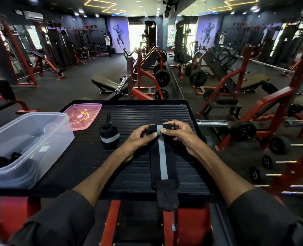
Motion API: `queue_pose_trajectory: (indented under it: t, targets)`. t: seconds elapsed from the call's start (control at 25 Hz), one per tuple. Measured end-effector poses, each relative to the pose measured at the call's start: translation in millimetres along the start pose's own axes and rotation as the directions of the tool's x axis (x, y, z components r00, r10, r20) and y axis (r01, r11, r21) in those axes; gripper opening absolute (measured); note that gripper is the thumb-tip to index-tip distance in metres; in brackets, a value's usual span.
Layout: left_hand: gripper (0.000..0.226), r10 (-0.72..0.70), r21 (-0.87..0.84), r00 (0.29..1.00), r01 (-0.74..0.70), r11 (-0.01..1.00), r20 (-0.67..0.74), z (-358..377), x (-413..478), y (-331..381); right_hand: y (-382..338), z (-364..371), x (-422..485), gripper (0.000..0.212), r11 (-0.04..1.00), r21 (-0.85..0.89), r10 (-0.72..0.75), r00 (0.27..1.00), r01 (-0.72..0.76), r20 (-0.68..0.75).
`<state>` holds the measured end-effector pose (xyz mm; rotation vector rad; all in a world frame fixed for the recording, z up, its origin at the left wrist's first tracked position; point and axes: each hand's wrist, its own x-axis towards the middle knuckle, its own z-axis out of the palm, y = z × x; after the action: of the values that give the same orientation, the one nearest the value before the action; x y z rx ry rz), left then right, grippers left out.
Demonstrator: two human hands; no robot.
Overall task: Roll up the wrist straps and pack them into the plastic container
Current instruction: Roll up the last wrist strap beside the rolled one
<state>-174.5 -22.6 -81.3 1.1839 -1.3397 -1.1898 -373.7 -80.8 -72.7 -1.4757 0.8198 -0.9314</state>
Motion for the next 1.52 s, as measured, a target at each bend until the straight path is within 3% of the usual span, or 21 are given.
queue_pose_trajectory:
  t: [0.08, 0.2, 0.28, 0.36, 0.44, 0.6, 0.84, 1.04, 1.16, 1.24, 1.36, 1.52]
  targets:
    - [0.072, -0.102, -0.022, 0.994, 0.103, 0.994, 0.031, 12, 5, 3, 3, 11, -2, 0.031, 0.997, 0.07, -0.03, 0.999, 0.033, -0.038]
    - [0.11, -0.206, 0.089, 0.97, 0.195, 0.977, 0.13, 22, 10, -3, 8, 21, -3, 0.041, 0.994, 0.106, -0.028, 0.999, 0.031, -0.033]
    - [0.097, -0.193, 0.094, 0.977, 0.184, 0.978, 0.095, 15, 8, -2, 5, 19, -5, 0.038, 0.995, 0.097, -0.033, 0.999, 0.034, -0.014]
    - [0.062, -0.128, 0.081, 0.991, 0.124, 0.989, 0.048, 3, 4, 2, 2, 15, -6, 0.031, 0.997, 0.078, -0.02, 1.0, 0.019, 0.019]
    - [0.044, -0.081, 0.122, 0.992, 0.07, 0.99, 0.091, -14, 3, 0, -2, 13, -8, 0.03, 0.998, 0.06, 0.02, 0.999, -0.023, 0.046]
    - [0.034, -0.047, 0.219, 0.993, 0.022, 0.975, 0.11, -26, 3, -8, -3, 10, -6, 0.031, 0.995, 0.047, 0.089, 0.994, -0.092, 0.065]
    - [0.034, 0.177, 0.272, 0.984, -0.172, 0.947, 0.009, -16, -4, -11, -11, 1, -1, 0.034, 0.949, 0.164, 0.256, 0.961, -0.27, 0.102]
    - [0.043, 0.264, 0.413, 0.964, -0.255, 0.874, 0.037, -15, -8, -8, 2, -10, -4, 0.042, 0.944, -0.155, 0.322, 0.914, -0.291, 0.245]
    - [0.045, 0.261, 0.41, 0.964, -0.259, 0.875, 0.051, -18, -7, -10, 3, -15, -3, 0.038, 0.947, -0.233, 0.29, 0.905, -0.222, 0.312]
    - [0.046, 0.236, 0.351, 0.97, -0.24, 0.905, 0.055, -18, -7, -10, 6, -13, -4, 0.033, 0.962, -0.223, 0.218, 0.936, -0.158, 0.277]
    - [0.046, 0.089, 0.233, 0.992, -0.109, 0.966, 0.094, -18, -10, -6, 8, -8, -8, 0.033, 0.988, -0.145, 0.071, 0.98, -0.044, 0.186]
    - [0.045, -0.076, 0.342, 0.973, -0.004, 0.94, 0.22, -26, -3, -5, 8, -7, -11, 0.039, 0.986, -0.157, -0.02, 0.987, 0.046, 0.161]
